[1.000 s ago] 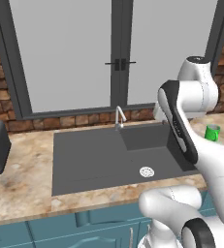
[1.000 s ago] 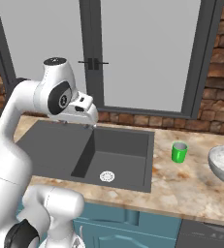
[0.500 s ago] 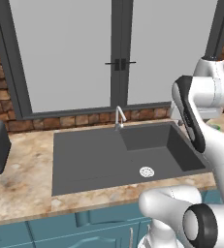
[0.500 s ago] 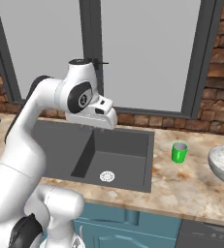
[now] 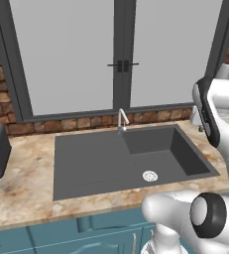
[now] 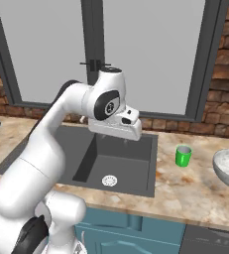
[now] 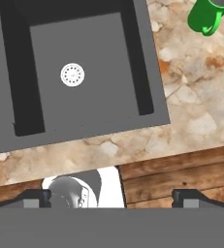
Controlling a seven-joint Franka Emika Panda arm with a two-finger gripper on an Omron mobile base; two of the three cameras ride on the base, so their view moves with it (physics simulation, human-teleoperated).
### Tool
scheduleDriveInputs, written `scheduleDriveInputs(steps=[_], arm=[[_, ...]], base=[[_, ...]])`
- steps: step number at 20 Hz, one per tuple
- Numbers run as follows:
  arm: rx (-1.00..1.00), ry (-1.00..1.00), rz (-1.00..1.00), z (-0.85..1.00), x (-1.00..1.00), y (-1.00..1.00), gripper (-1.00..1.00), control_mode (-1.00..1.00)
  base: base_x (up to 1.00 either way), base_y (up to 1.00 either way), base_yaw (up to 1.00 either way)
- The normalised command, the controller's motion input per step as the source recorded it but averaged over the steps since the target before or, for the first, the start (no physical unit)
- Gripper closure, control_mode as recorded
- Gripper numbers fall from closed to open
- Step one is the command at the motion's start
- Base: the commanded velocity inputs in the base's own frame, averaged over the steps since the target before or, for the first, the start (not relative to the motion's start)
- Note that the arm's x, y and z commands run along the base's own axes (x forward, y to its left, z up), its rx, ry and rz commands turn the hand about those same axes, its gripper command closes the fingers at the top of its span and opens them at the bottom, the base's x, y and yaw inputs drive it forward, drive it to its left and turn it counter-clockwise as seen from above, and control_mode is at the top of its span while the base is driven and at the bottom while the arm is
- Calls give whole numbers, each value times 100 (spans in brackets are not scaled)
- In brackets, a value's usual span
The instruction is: Pick the mug and place it in the sink. Pick the bowl and place it in the open cabinet and then close the cabinet.
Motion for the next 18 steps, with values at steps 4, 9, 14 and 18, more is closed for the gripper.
scheduleDriveInputs(steps=[4, 9, 14, 18], arm=[[2, 1, 0, -15, 0, -55, -100, -100], [0, 1, -2, -29, 0, -37, -100, -100], [0, 1, -1, -35, 7, -29, -100, -100], [0, 1, -1, -29, 18, -32, -100, -100]], base=[[0, 0, 0], [0, 0, 0], [0, 0, 0], [0, 0, 0]])
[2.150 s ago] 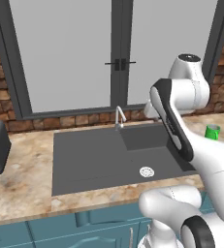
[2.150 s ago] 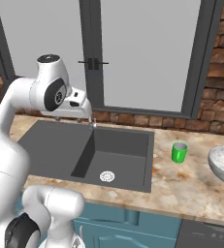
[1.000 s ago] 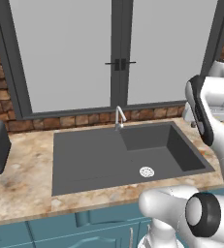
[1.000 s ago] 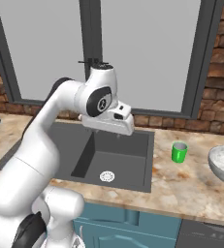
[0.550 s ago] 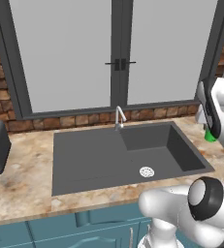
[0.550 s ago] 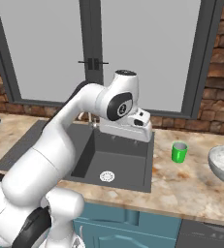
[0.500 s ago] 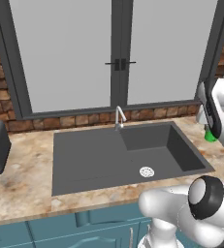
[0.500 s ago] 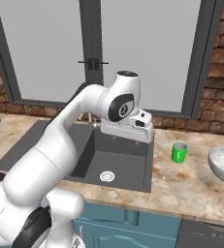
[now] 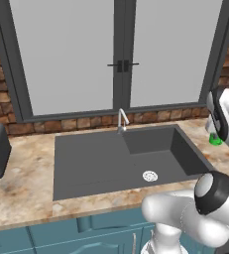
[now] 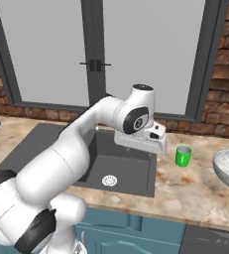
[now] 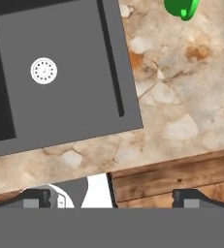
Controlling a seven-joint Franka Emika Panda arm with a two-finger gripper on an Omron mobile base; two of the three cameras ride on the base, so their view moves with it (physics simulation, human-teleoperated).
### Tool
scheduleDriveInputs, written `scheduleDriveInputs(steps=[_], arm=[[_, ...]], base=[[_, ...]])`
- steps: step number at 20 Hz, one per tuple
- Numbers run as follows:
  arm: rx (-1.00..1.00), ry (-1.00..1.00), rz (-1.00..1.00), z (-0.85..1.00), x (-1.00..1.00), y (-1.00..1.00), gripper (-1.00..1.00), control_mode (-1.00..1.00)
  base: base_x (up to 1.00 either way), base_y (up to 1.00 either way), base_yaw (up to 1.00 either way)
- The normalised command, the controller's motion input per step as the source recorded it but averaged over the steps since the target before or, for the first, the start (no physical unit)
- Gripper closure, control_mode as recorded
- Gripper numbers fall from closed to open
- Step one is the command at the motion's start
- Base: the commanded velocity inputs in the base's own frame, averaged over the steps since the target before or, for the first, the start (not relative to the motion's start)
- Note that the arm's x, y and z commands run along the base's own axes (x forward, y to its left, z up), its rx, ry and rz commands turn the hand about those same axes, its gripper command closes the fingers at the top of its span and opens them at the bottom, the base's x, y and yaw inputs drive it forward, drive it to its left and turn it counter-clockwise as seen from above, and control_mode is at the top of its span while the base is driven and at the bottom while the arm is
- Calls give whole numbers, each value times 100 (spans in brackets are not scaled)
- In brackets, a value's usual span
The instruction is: Pick the mug and place it in the sink. Pick the bowl and place it in the open cabinet and then close the cabinet.
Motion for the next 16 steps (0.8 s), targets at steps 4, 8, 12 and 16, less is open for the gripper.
scheduleDriveInputs(steps=[4, 8, 12, 16], arm=[[0, 2, 0, -21, 27, -36, -100, -100], [0, 4, 0, -18, 39, -32, -100, -100], [0, 1, 0, -16, 34, -31, -100, -100], [1, 0, 0, -17, 22, -31, -100, -100]], base=[[0, 0, 0], [0, 0, 0], [0, 0, 0], [0, 0, 0]])
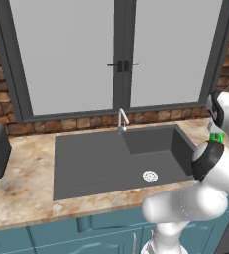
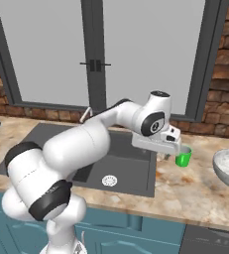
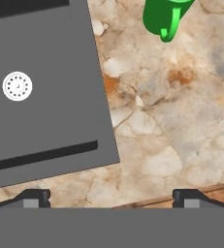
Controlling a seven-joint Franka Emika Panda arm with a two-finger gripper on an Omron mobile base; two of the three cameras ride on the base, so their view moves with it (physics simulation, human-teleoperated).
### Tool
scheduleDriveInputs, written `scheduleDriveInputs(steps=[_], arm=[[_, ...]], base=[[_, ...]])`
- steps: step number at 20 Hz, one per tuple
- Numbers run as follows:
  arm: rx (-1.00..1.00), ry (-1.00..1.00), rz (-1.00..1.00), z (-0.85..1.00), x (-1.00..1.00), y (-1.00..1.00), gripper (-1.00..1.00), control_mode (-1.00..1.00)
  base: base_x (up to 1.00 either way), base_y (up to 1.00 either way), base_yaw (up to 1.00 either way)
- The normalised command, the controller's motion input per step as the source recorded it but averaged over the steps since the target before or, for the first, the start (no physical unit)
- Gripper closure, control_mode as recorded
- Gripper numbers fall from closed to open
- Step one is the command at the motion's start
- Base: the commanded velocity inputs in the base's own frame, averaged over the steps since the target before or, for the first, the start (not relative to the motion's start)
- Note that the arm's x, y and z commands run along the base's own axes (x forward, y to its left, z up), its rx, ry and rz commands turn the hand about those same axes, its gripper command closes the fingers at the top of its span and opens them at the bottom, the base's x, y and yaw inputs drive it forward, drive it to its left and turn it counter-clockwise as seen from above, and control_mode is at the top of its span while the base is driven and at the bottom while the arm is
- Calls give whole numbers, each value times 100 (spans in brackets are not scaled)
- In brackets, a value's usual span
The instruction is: Pick the mug and place it in the sink. Pick the bowl and place it in the open cabinet and then close the cabinet.
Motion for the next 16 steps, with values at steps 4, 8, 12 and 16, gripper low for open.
scheduleDriveInputs(steps=[4, 8, 12, 16], arm=[[2, 0, 0, -24, 25, -22, -100, -100], [0, 0, 0, -24, 26, -20, -100, -100], [0, 0, 0, -19, 23, -17, -100, -100], [0, 0, 0, -17, 19, -15, -100, -100]], base=[[0, 0, 0], [0, 0, 0], [0, 0, 0], [0, 0, 0]])
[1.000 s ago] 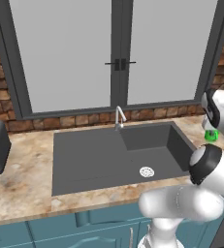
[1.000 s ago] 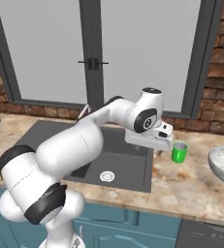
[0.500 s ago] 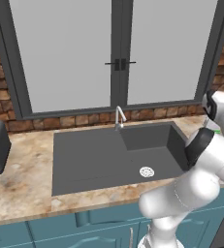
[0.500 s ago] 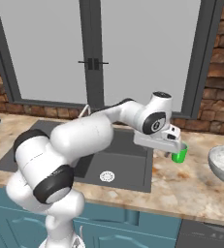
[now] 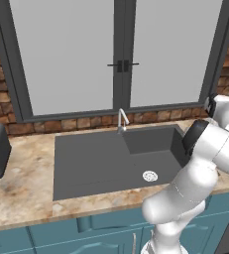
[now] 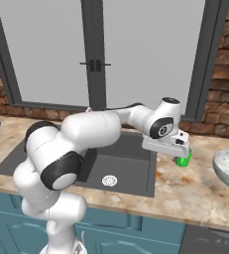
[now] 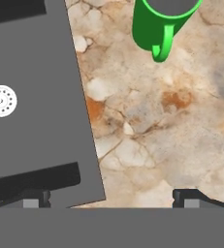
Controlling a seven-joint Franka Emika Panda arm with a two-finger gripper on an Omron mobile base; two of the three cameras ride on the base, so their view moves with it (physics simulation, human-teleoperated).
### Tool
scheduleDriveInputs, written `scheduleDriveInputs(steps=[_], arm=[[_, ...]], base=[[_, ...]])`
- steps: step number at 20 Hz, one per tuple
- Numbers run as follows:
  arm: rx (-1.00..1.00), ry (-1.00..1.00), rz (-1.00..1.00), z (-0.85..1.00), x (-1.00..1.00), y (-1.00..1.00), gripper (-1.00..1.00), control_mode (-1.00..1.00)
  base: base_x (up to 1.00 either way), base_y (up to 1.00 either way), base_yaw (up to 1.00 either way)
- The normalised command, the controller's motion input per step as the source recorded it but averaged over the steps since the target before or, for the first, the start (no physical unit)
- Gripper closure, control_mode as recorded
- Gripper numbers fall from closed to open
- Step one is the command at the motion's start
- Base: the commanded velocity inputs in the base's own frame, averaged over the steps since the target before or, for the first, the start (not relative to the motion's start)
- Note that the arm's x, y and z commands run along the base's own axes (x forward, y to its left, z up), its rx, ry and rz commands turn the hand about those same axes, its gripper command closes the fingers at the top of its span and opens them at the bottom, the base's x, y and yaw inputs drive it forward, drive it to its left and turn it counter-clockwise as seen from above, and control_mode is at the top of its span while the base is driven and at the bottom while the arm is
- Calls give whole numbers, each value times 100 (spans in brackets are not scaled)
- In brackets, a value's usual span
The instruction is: Pick the mug and place it in the sink. Pick the bowl and place it in the open cabinet and then close the cabinet.
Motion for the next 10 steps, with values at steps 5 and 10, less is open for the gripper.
scheduleDriveInputs(steps=[5, 10], arm=[[0, 0, 0, -18, 14, -12, -100, -100], [0, 0, 0, -20, 15, -12, -100, -100]], base=[[0, 0, 0], [0, 0, 0]])
